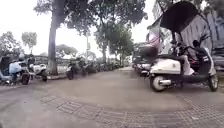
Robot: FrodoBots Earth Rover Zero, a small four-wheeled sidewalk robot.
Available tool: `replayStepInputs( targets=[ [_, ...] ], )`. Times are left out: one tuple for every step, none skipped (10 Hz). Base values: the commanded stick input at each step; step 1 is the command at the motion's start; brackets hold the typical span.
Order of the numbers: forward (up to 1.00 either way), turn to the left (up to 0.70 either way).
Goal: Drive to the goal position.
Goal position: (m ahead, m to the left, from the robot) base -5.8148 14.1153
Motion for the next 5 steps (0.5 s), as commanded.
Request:
replayStepInputs(
  targets=[
    [0.45, 0.0],
    [0.45, 0.27],
    [0.45, 0.27],
    [0.45, 0.27],
    [0.45, 0.27]
  ],
)
